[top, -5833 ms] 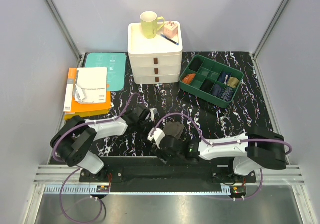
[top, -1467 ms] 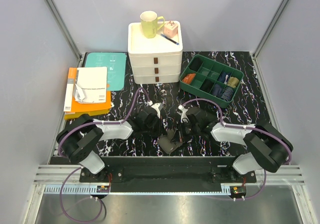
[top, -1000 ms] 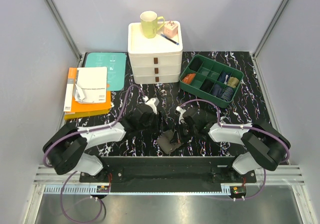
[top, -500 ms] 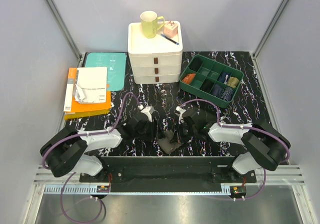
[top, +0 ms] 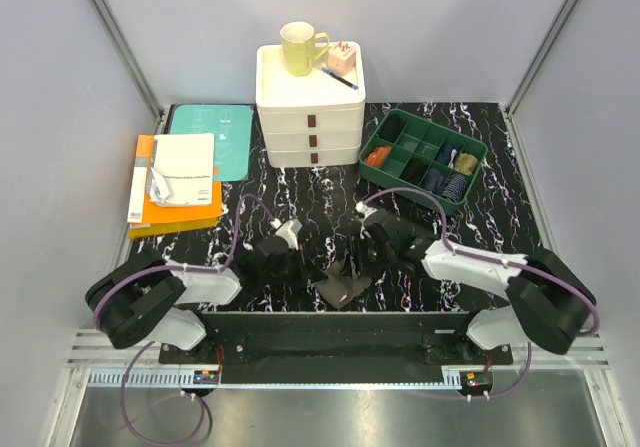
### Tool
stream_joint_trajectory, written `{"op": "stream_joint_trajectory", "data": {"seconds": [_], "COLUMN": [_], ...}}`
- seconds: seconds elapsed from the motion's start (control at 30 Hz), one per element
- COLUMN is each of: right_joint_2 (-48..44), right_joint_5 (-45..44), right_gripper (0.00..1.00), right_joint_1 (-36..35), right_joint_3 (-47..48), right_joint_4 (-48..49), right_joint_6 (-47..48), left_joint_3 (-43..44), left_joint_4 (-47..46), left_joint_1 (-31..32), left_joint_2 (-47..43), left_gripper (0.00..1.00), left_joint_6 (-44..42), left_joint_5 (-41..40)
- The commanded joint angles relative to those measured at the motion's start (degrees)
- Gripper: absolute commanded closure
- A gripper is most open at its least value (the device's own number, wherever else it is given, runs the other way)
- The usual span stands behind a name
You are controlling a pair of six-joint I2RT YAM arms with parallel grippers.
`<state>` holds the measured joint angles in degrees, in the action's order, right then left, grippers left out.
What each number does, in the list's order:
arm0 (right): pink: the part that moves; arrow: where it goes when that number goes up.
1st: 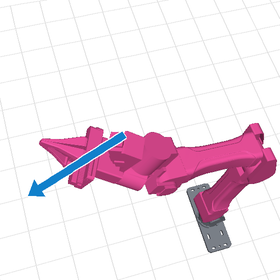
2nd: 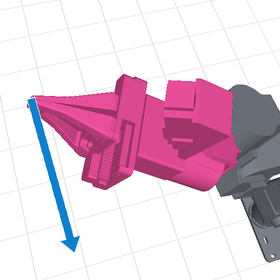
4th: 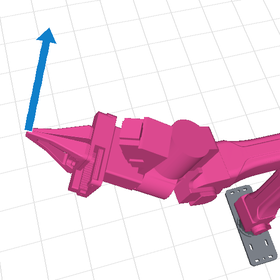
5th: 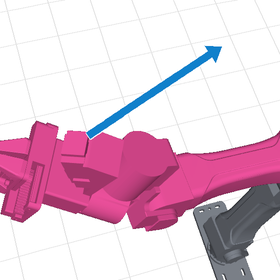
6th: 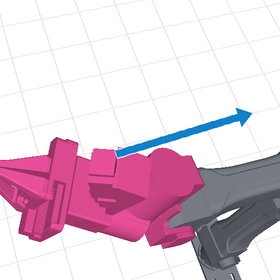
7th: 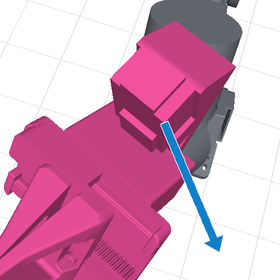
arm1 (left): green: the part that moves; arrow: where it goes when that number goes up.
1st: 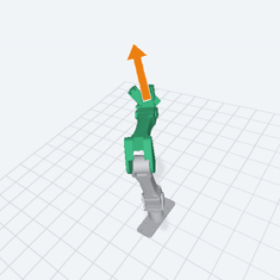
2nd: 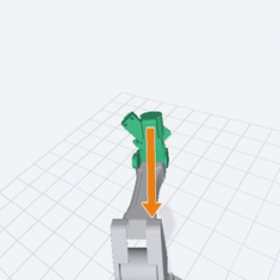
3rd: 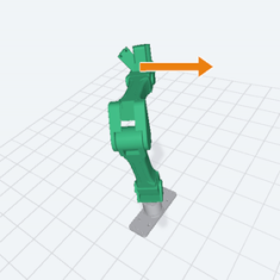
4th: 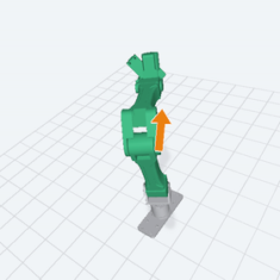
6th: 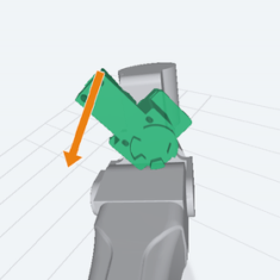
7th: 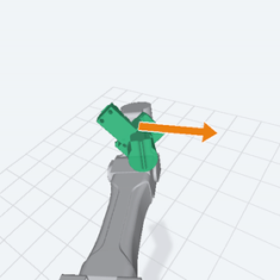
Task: Roll the underwear
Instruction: Roll the underwear to the center of the board.
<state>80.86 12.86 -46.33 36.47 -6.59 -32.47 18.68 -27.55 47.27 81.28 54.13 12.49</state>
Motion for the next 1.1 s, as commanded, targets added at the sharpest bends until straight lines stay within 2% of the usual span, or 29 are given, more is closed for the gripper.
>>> {"op": "stream_joint_trajectory", "data": {"seconds": [0.0, 0.13, 0.27, 0.4, 0.6, 0.73, 0.87, 1.07], "right_joint_2": [-10.0, -14.5, -12.7, -9.7, -10.5, -10.3, -6.7, -2.5], "right_joint_5": [-8.3, -9.4, -5.2, -2.3, -5.2, -10.5, -13.6, -20.3], "right_gripper": [0.46, 0.43, 0.42, 0.41, 0.39, 0.37, 0.36, 0.36], "right_joint_1": [-0.4, -0.4, -0.3, -0.5, -5.8, -11.7, -16.6, -23.6], "right_joint_3": [3.5, 0.0, -4.6, -6.6, -1.1, 0.4, 2.0, 1.6], "right_joint_4": [-8.0, -7.9, -1.3, 7.9, 7.1, 8.3, 9.0, 13.9], "right_joint_6": [-5.8, -15.1, -22.2, -23.6, -8.6, 3.3, 10.0, 16.2], "left_joint_3": [-3.9, -6.2, -7.6, -7.4, -2.3, 0.4, 3.8, 5.9], "left_joint_4": [1.3, 8.8, 14.4, 16.4, 18.8, 21.2, 27.2, 30.4], "left_joint_1": [1.5, 4.5, 8.8, 10.9, 12.2, 12.2, 12.2, 12.1], "left_joint_2": [-7.8, -16.0, -21.9, -23.8, -18.3, -16.9, -16.4, -16.5], "left_gripper": [1.0, 1.0, 1.0, 1.0, 1.0, 1.0, 1.0, 1.0], "left_joint_6": [1.9, 4.3, 7.8, 8.1, 2.7, -0.4, -0.7, -0.9], "left_joint_5": [-9.4, -22.0, -31.9, -33.8, -30.3, -27.9, -27.8, -27.2]}}
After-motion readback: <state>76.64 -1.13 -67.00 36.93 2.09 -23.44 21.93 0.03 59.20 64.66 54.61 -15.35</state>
